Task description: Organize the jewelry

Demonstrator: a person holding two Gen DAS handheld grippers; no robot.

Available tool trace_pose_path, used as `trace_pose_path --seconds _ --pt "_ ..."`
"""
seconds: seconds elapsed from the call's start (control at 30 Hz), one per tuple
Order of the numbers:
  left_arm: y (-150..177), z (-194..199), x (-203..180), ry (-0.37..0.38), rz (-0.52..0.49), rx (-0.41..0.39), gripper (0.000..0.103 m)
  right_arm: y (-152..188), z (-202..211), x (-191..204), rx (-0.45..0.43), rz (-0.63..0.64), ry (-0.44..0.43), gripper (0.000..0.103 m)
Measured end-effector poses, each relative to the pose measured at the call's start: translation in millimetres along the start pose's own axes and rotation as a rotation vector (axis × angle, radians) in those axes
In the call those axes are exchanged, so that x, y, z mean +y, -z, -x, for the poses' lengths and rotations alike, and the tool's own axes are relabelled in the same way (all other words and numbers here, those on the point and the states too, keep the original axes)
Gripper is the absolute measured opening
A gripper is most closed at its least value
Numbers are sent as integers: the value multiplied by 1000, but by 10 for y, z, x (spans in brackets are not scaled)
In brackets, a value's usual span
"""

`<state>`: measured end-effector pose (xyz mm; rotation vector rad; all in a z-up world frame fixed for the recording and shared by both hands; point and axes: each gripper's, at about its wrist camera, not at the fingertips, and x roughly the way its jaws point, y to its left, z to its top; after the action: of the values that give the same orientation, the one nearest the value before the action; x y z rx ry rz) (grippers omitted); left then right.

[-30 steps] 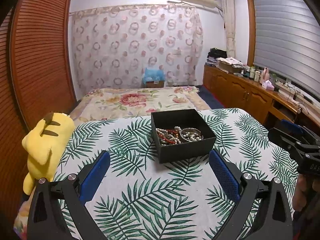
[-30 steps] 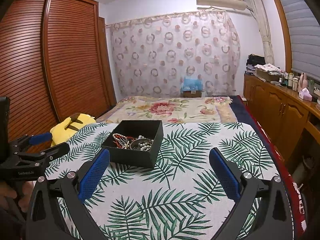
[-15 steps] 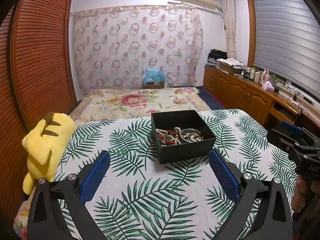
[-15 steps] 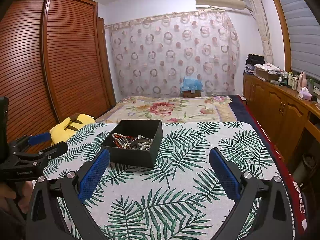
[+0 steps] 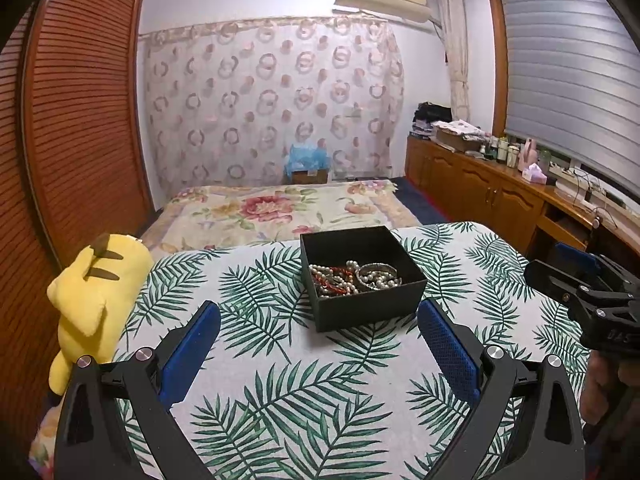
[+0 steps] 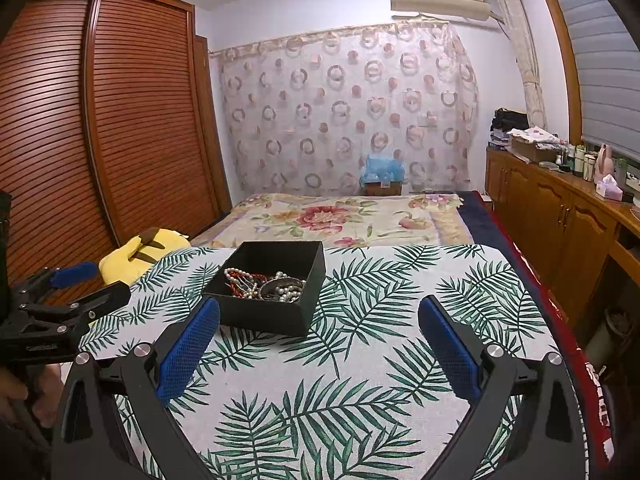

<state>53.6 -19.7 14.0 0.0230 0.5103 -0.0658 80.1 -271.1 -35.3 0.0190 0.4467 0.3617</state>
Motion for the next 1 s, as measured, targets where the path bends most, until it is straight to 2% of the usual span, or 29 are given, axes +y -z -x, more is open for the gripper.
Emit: trace_pose_path --seconds 1.0 --pt "3 25 4 -2 -2 -10 95 -43 50 -5 -13 -5 2 100"
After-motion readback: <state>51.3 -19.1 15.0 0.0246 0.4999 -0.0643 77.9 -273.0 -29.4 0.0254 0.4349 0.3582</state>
